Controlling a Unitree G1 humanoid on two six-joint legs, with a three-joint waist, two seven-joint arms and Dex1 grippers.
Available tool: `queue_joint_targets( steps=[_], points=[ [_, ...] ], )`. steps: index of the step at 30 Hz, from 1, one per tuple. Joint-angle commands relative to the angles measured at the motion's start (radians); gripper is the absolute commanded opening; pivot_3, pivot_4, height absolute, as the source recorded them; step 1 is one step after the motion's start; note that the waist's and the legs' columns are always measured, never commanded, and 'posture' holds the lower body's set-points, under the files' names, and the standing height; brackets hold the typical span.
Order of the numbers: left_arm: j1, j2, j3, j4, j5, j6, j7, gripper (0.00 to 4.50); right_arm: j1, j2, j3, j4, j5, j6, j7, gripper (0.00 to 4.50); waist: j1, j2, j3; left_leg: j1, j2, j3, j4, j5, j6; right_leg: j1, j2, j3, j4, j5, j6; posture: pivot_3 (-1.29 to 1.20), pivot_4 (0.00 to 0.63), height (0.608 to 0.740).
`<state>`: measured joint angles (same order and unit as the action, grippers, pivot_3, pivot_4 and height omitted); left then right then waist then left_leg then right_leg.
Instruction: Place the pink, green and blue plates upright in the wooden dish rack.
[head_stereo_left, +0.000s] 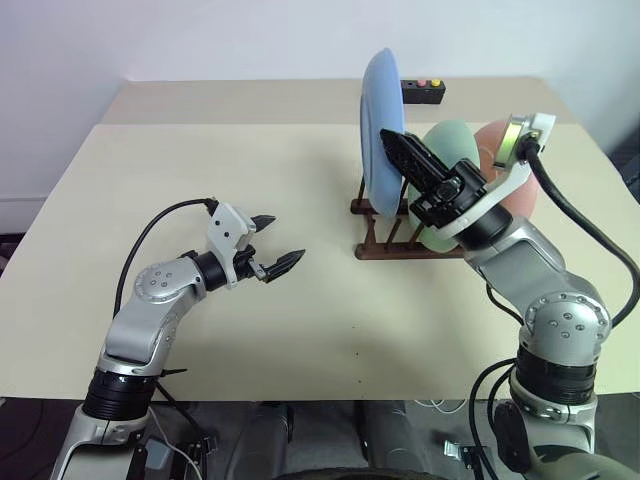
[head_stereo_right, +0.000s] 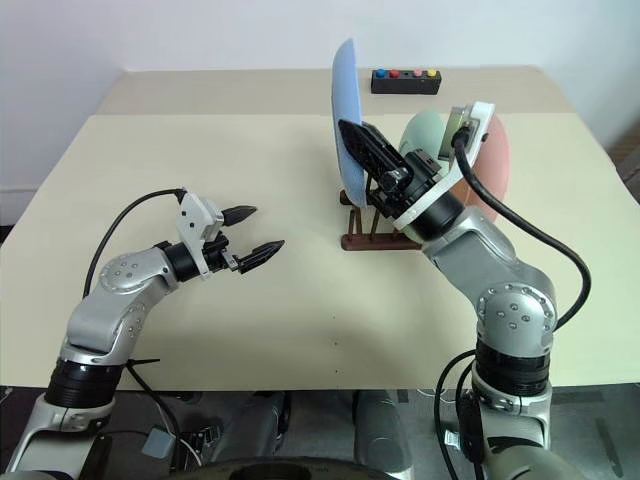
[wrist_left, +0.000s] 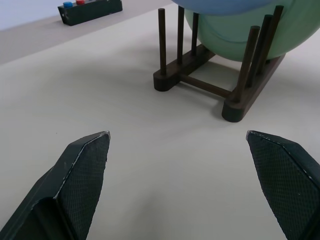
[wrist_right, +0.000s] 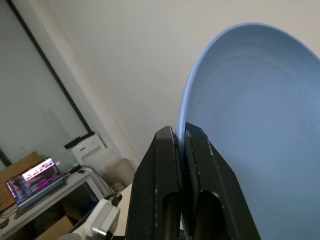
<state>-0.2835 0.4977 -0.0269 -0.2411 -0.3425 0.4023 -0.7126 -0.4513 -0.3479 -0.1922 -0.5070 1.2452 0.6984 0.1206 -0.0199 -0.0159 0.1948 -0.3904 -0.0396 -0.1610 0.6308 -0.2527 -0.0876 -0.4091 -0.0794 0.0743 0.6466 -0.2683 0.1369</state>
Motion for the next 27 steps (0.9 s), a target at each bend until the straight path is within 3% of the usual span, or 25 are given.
queue_joint_targets(
  steps=[1,17,18,20,26,27],
  points=[
    [-0.013,-0.001,0.001,-0.030,0.002,-0.015,0.000,4.48,0.010,0.000,-0.019,-0.012,0.036,-0.013,0.004,0.00,0.000,0.000,0.000,0.000,0.000,0.000,0.000,0.000,0.000,0.000,0.000,0.000,0.000,0.000,0.000,0.00,0.150,0.740],
    [-0.019,-0.002,0.001,-0.023,0.010,-0.020,-0.002,4.48,0.040,-0.008,-0.019,0.019,0.025,-0.012,0.002,0.00,0.000,0.000,0.000,0.000,0.000,0.000,0.000,0.000,0.000,0.000,0.000,0.000,0.000,0.000,0.000,0.00,0.150,0.740],
    [-0.019,-0.003,0.002,-0.022,0.010,-0.019,-0.002,4.50,0.040,-0.009,-0.018,0.020,0.025,-0.012,0.002,0.65,0.000,0.000,0.000,0.000,0.000,0.000,0.000,0.000,0.000,0.000,0.000,0.000,0.000,0.000,0.000,0.00,0.150,0.740],
    [-0.018,-0.003,0.001,-0.025,0.010,-0.017,0.000,4.50,0.041,-0.011,-0.019,0.017,0.027,-0.012,0.001,1.34,0.000,0.000,0.000,0.000,0.000,0.000,0.000,0.000,0.000,0.000,0.000,0.000,0.000,0.000,0.000,0.00,0.150,0.740],
    [-0.019,-0.003,0.001,-0.026,0.009,-0.014,-0.001,4.50,0.044,-0.017,-0.019,0.014,0.018,-0.014,0.002,4.36,0.000,0.000,0.000,0.000,0.000,0.000,0.000,0.000,0.000,0.000,0.000,0.000,0.000,0.000,0.000,0.00,0.150,0.740],
    [-0.019,-0.002,0.001,-0.027,0.008,-0.013,-0.001,4.50,0.046,-0.018,-0.020,0.014,0.015,-0.015,0.001,4.44,0.000,0.000,0.000,0.000,0.000,0.000,0.000,0.000,0.000,0.000,0.000,0.000,0.000,0.000,0.000,0.00,0.150,0.740]
  ],
)
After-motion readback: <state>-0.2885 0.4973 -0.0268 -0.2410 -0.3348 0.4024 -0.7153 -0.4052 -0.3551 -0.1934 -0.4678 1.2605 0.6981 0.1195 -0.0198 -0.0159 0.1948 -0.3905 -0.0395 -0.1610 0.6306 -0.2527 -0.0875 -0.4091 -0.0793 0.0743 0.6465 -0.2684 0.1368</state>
